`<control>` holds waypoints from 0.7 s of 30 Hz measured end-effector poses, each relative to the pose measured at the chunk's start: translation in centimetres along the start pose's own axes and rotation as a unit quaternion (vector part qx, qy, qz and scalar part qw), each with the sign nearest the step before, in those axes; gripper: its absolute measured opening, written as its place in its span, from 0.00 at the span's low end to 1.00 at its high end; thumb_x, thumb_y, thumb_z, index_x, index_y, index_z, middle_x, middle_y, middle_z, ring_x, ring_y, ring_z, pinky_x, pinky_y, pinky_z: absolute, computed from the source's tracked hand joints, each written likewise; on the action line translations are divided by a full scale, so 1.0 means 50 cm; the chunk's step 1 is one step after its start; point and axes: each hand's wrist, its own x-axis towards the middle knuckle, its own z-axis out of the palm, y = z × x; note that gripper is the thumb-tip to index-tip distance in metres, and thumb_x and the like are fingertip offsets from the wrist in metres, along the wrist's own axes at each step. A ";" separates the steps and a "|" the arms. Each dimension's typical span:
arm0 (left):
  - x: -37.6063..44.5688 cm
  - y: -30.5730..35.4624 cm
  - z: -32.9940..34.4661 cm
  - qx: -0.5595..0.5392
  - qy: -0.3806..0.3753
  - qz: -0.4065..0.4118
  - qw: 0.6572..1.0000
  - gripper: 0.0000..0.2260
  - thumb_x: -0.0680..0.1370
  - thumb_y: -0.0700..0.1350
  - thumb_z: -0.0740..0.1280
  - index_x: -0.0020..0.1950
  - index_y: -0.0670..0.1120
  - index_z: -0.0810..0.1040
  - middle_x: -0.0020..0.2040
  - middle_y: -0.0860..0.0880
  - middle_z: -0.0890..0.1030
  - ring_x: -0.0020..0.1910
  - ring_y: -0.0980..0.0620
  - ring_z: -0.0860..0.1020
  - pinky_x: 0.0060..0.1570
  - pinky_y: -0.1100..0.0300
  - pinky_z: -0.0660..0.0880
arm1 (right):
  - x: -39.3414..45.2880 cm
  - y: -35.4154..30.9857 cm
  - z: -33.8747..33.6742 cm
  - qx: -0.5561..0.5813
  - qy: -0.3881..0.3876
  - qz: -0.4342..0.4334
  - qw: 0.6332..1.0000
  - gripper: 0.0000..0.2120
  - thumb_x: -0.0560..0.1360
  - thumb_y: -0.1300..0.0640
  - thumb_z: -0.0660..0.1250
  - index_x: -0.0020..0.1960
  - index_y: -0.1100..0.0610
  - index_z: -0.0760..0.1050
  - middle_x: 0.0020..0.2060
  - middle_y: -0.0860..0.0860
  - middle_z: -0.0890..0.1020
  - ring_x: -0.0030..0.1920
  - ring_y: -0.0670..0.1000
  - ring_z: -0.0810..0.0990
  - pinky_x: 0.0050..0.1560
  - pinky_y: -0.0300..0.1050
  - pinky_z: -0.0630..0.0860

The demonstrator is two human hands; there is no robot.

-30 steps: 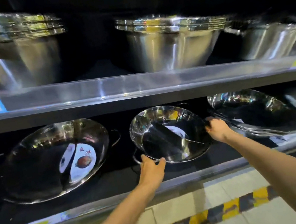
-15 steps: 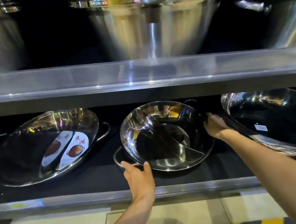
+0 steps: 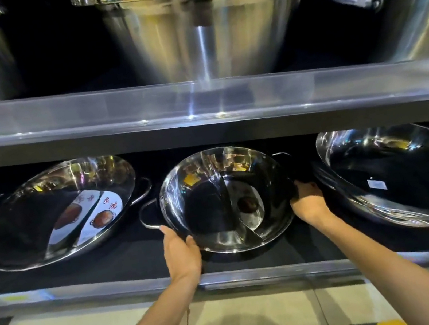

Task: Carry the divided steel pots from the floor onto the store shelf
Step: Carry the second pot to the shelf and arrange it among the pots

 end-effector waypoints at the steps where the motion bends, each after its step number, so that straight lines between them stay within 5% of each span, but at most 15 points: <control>1: 0.003 -0.001 -0.005 0.001 -0.007 0.006 1.000 0.25 0.77 0.37 0.60 0.72 0.37 0.54 0.64 0.36 0.73 0.63 0.38 0.71 0.66 0.44 0.67 | -0.006 0.000 -0.003 0.018 -0.003 0.009 1.000 0.12 0.78 0.62 0.58 0.58 0.66 0.74 0.57 0.65 0.79 0.59 0.63 0.75 0.58 0.49 0.70; 7: 0.006 -0.005 -0.016 -0.023 -0.037 0.016 0.999 0.26 0.78 0.36 0.59 0.73 0.40 0.54 0.61 0.44 0.74 0.57 0.45 0.73 0.67 0.50 0.67 | -0.038 -0.004 -0.006 0.087 -0.018 0.052 0.995 0.16 0.76 0.68 0.59 0.63 0.67 0.70 0.56 0.66 0.78 0.54 0.64 0.77 0.52 0.52 0.75; 9: 0.018 -0.005 -0.026 -0.021 -0.050 0.012 0.998 0.27 0.78 0.36 0.59 0.74 0.42 0.51 0.60 0.43 0.75 0.51 0.48 0.73 0.62 0.53 0.68 | -0.057 0.000 0.002 0.092 -0.012 0.079 0.993 0.09 0.76 0.69 0.60 0.53 0.70 0.73 0.46 0.66 0.79 0.47 0.63 0.78 0.43 0.50 0.74; 12: 0.034 -0.007 -0.040 -0.014 -0.073 0.009 0.997 0.29 0.78 0.37 0.59 0.75 0.45 0.48 0.67 0.42 0.72 0.62 0.43 0.72 0.65 0.52 0.67 | -0.079 0.006 0.012 0.088 -0.001 0.096 0.991 0.08 0.76 0.67 0.60 0.40 0.67 0.73 0.44 0.66 0.79 0.48 0.65 0.78 0.43 0.50 0.72; 16: 0.056 -0.013 -0.046 -0.006 -0.103 0.016 0.995 0.28 0.78 0.38 0.59 0.75 0.45 0.50 0.72 0.42 0.67 0.69 0.42 0.68 0.68 0.49 0.65 | -0.091 0.004 0.019 0.091 0.017 0.099 0.991 0.09 0.77 0.66 0.60 0.53 0.70 0.74 0.52 0.66 0.78 0.51 0.63 0.78 0.43 0.44 0.70; 21: 0.077 -0.015 -0.041 -0.022 -0.122 0.009 0.992 0.29 0.78 0.37 0.59 0.75 0.47 0.48 0.69 0.42 0.71 0.67 0.43 0.69 0.68 0.50 0.65 | -0.098 -0.001 0.016 0.103 0.026 0.107 0.988 0.10 0.76 0.67 0.60 0.55 0.70 0.74 0.52 0.66 0.79 0.52 0.63 0.78 0.43 0.42 0.70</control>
